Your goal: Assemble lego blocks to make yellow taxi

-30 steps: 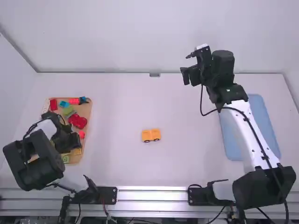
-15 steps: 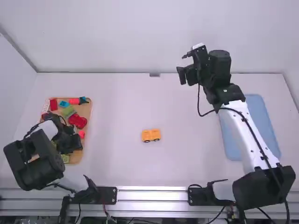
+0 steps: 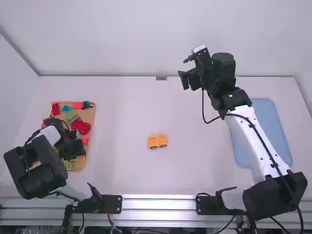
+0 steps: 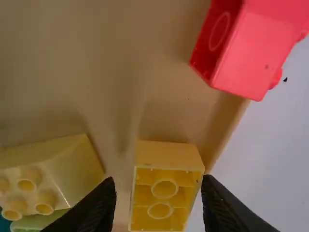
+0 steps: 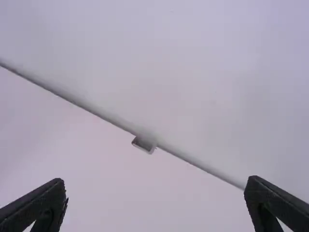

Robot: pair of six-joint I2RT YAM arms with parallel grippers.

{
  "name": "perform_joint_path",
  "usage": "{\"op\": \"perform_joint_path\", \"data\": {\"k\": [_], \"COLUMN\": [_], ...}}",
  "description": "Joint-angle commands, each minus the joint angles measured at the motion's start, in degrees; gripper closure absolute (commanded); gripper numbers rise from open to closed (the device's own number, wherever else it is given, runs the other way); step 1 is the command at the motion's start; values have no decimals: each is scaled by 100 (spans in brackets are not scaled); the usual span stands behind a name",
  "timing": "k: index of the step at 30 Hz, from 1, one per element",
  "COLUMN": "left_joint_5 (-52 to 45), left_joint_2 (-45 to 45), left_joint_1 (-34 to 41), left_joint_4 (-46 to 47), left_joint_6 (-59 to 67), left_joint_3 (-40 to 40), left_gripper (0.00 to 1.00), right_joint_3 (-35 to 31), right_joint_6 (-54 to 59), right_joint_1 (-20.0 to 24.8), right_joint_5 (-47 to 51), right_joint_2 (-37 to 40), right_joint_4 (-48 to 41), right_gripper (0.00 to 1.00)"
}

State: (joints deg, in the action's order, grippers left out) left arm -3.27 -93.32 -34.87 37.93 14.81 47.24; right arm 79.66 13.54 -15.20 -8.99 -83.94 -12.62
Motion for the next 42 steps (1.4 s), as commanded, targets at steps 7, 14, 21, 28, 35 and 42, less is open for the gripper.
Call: {"op": "perform_joint_path", "data": {"k": [7,14,21,28,35,42], "left_joint_5": [-57,-79,-323,-166,120,144], "left_joint_2": [-50,-50,-188,-483,-494,-494], "left_joint_1": [35,28,7,37,2,37], "left_joint_4": [9,-94,-31,-63,105,-282], "left_joint_6": [-236,-345,-551,-684,-791,-990], "left_joint_3": [-66,-66,-66,-15,166,160], "left_gripper": [52,54,56,52,81,70], "right_joint_3": [203,203,203,203,203,203], "right_joint_6": [-2,-2,-24,-24,-22,-22], "right_joint_1": [15,15,11,15,15,15], "right_joint_5": [0,-20,-20,-20,-20,-20], "right_joint_2": [-39,-39,-39,-39,-39,-39], "right_joint_4": [20,20,22,26,28,68], "right_gripper": [2,2,2,1,2,1]}}
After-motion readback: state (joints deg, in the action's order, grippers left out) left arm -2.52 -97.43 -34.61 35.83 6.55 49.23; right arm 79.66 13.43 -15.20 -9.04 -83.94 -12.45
